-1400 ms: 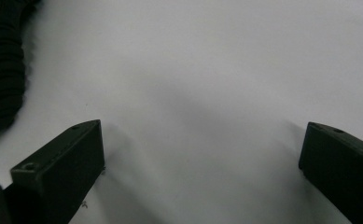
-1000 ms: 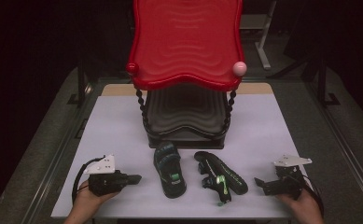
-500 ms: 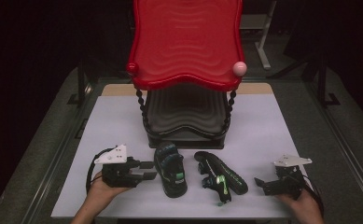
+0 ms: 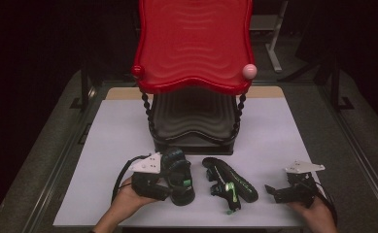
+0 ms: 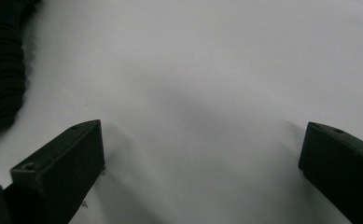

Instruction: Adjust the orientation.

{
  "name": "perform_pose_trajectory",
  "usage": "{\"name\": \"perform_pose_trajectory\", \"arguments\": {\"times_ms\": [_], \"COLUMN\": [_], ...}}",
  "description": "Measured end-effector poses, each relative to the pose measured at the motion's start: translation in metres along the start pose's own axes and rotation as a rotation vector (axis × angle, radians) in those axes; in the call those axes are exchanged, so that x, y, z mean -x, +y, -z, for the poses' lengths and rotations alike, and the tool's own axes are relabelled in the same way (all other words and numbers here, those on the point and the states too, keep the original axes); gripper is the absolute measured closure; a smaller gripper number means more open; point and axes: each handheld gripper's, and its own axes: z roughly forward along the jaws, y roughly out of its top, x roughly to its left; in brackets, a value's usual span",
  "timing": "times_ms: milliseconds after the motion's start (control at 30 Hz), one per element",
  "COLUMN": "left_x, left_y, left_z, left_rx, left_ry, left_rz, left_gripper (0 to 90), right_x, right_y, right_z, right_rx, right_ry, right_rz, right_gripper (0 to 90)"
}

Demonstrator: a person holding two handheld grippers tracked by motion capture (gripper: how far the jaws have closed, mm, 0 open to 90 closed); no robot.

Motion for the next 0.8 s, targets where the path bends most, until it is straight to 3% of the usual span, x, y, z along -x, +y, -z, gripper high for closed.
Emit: {"name": "perform_pose_trajectory", "arguments": {"times_ms": [133,300,667,800], "left_x": [-0.001,-0.002,0.002,0.010], "left_y": [-0.002,-0.005,-0.012,-0.016], "left_z": [-0.005,0.006,0.029,0.039], "left_rx": [-0.024,-0.021,-0.044,-0.051], "left_ry": [-0.010,-0.026,-0.017,-0.020], "left_rz": [-0.019,-0.015,-0.029,-0.036], "left_gripper": [70.7,81.6,83.3,83.5], "right_x": [0.000,0.000,0.000,0.000], "right_y": [0.000,0.000,0.000,0.000], "right_z": [0.000,0.000,0.000,0.000], "right_rx": [0.000,-0.001,0.000,0.000], "right_ry": [0.000,0.000,0.000,0.000], "right_rz": [0.000,-0.001,0.000,0.000], "right_gripper": [0.0,0.0,0.0,0.0]}}
